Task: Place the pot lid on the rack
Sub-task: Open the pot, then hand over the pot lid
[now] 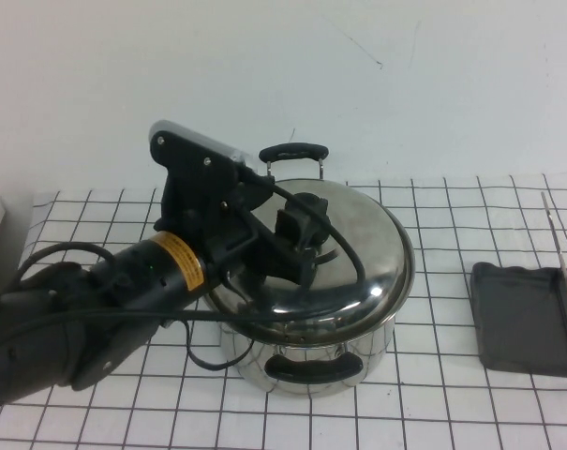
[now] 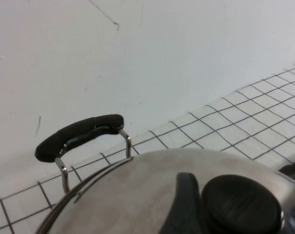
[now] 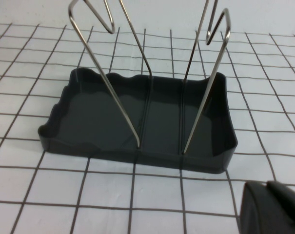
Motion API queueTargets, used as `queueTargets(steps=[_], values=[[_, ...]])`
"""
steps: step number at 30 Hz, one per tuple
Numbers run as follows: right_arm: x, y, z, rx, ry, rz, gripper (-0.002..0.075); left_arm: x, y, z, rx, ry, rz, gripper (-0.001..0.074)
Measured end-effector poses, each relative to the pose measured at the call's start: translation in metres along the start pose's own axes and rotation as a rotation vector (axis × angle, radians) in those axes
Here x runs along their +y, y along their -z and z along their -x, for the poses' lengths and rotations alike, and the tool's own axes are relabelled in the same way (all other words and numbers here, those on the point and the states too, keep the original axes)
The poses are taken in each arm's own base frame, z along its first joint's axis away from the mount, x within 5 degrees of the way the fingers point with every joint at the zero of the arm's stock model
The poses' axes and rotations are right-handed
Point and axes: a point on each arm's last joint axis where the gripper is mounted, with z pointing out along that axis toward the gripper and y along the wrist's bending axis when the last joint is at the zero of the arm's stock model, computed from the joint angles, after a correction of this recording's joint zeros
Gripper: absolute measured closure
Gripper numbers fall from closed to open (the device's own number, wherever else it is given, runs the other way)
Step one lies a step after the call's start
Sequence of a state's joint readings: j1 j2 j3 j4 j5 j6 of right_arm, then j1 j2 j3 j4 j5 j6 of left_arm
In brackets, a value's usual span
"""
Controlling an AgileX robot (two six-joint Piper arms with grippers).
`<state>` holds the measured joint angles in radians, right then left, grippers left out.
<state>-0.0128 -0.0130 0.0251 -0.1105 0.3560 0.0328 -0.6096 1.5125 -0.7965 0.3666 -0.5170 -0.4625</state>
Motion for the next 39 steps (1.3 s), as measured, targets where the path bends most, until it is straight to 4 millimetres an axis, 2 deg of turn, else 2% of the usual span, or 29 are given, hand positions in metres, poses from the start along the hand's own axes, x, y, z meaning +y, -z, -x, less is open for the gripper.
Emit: queueTargets(steps=[11,19,22,25,26,30,36,39], values=[[0.0,0.0,0.0,0.0,0.0,0.0,0.0729,0.008,-0.037,-0.021,-0.02,-0.063,-0.011,0.0244],[0.0,0.0,0.0,0.0,0.0,0.0,0.0729,0.012,-0.05,-0.033,-0.026,-0.027,-0.011,0.0246],[0.0,0.0,0.0,0.0,0.0,0.0,0.0729,0.012,-0.051,-0.034,-0.034,-0.005,-0.014,0.0302],[0.0,0.0,0.0,0.0,0.0,0.0,0.0729,0.01,-0.051,-0.032,-0.042,-0.025,-0.032,0.0422],[0.0,0.0,0.0,0.0,0.0,0.0,0.0729,0.009,-0.051,-0.03,-0.038,-0.037,-0.037,0.0421],[0.0,0.0,0.0,0.0,0.0,0.0,0.0729,0.004,-0.04,-0.015,-0.028,-0.092,-0.048,0.0421],[0.0,0.0,0.0,0.0,0.0,0.0,0.0729,-0.015,0.004,0.05,-0.226,-0.18,-0.093,0.0421],[0.0,0.0,0.0,0.0,0.0,0.0,0.0729,-0.022,0.025,0.073,-0.31,-0.13,-0.114,0.0421]])
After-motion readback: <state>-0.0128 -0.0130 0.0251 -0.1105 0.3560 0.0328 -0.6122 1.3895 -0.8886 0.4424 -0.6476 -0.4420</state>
